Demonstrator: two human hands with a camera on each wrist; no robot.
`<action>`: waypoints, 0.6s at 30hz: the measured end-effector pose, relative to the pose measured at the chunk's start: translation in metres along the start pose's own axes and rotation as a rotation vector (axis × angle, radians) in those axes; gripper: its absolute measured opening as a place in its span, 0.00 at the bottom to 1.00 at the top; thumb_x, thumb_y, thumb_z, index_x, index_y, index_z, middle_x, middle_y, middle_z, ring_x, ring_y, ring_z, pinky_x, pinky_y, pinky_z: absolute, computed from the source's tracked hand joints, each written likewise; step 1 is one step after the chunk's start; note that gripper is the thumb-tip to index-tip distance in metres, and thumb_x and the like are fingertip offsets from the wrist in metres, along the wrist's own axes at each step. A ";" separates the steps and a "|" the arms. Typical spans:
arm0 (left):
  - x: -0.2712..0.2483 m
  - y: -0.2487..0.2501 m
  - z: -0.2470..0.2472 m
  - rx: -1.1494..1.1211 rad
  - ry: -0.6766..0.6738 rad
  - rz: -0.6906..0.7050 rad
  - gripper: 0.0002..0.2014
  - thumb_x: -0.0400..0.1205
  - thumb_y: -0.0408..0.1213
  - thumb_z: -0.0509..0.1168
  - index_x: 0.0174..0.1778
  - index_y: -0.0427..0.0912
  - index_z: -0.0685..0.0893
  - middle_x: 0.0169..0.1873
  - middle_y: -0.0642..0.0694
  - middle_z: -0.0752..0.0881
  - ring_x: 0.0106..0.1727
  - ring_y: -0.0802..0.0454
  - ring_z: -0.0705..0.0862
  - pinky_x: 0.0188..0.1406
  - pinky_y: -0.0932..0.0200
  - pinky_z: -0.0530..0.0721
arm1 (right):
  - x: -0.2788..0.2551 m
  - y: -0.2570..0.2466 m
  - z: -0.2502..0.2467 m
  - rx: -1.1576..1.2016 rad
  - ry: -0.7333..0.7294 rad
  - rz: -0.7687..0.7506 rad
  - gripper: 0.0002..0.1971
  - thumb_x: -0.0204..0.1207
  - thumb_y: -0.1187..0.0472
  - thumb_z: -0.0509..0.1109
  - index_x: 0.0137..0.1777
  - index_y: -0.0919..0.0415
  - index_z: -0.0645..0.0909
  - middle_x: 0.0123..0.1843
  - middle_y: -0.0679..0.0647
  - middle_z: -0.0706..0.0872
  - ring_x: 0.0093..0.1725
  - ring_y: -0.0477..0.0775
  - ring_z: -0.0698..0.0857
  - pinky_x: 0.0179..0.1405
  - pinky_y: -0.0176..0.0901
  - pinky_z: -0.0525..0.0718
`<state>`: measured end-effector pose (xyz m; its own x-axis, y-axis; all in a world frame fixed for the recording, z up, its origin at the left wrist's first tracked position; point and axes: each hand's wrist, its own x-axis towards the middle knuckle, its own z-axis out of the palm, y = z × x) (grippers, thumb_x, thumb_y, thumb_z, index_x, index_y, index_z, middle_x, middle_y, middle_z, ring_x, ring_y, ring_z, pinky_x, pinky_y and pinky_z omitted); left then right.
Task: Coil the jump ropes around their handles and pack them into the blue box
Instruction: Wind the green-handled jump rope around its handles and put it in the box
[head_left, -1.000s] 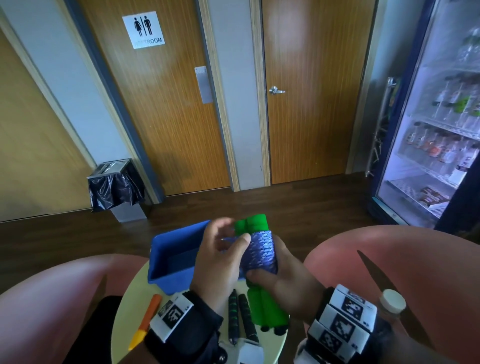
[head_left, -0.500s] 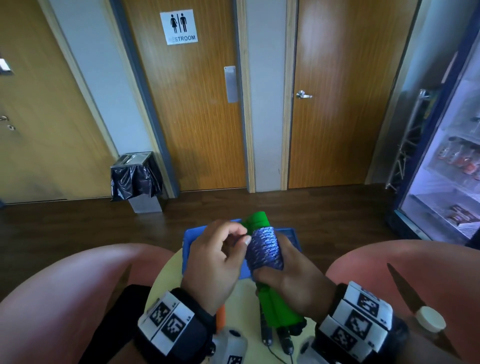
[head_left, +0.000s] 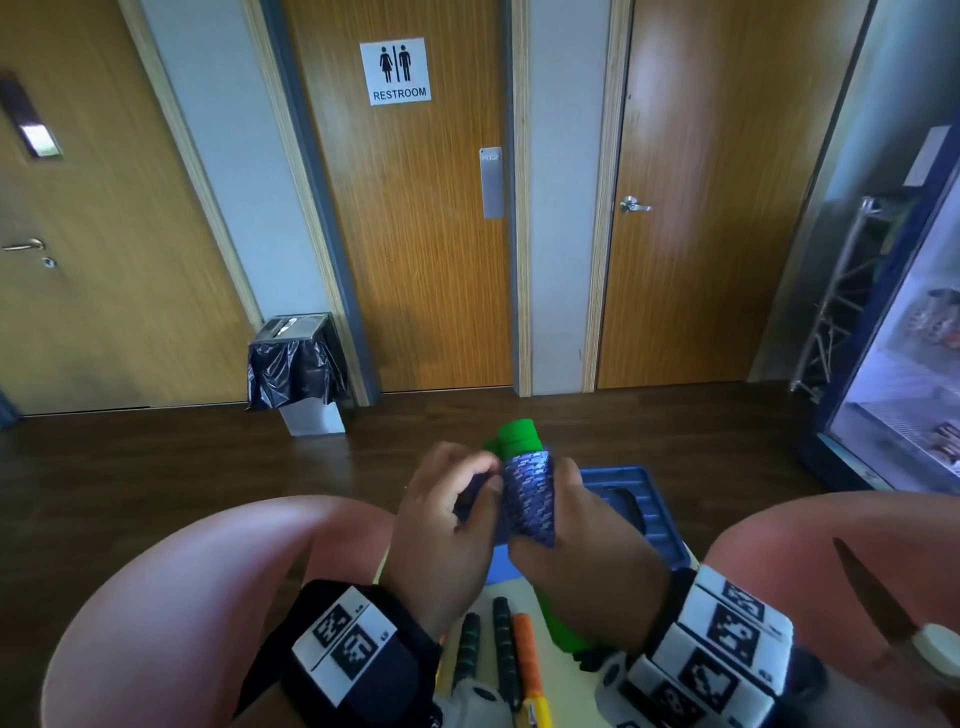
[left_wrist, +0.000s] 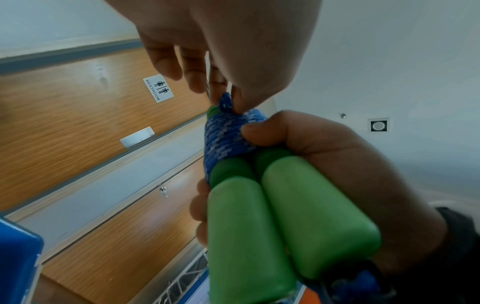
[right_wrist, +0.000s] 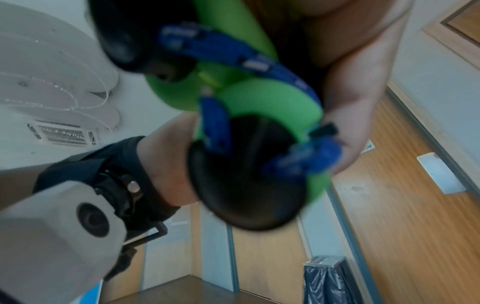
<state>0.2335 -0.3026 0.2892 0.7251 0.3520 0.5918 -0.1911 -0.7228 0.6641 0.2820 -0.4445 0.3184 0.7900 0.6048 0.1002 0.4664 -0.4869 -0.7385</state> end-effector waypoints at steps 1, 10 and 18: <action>-0.001 -0.002 -0.003 -0.023 -0.011 -0.030 0.09 0.79 0.45 0.61 0.47 0.49 0.86 0.44 0.57 0.80 0.46 0.59 0.82 0.44 0.75 0.74 | 0.000 -0.004 0.005 -0.025 0.015 0.003 0.15 0.74 0.57 0.68 0.56 0.52 0.66 0.39 0.48 0.83 0.37 0.44 0.83 0.32 0.37 0.77; -0.002 -0.019 -0.018 -0.307 -0.070 -0.215 0.10 0.72 0.47 0.62 0.39 0.46 0.83 0.42 0.47 0.82 0.47 0.57 0.81 0.45 0.73 0.74 | 0.007 -0.024 0.020 -0.094 0.000 0.021 0.18 0.75 0.58 0.68 0.59 0.51 0.64 0.39 0.47 0.81 0.37 0.46 0.83 0.35 0.42 0.80; -0.010 -0.034 -0.019 -0.102 -0.080 -0.079 0.09 0.77 0.42 0.57 0.42 0.43 0.80 0.43 0.54 0.78 0.46 0.57 0.80 0.43 0.68 0.76 | 0.017 -0.021 0.036 0.033 -0.020 0.081 0.15 0.74 0.60 0.70 0.58 0.57 0.72 0.41 0.50 0.83 0.33 0.43 0.82 0.25 0.29 0.76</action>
<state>0.2200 -0.2703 0.2699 0.7904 0.3537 0.5002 -0.1946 -0.6291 0.7525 0.2715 -0.4017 0.3118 0.8164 0.5769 0.0265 0.3881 -0.5140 -0.7650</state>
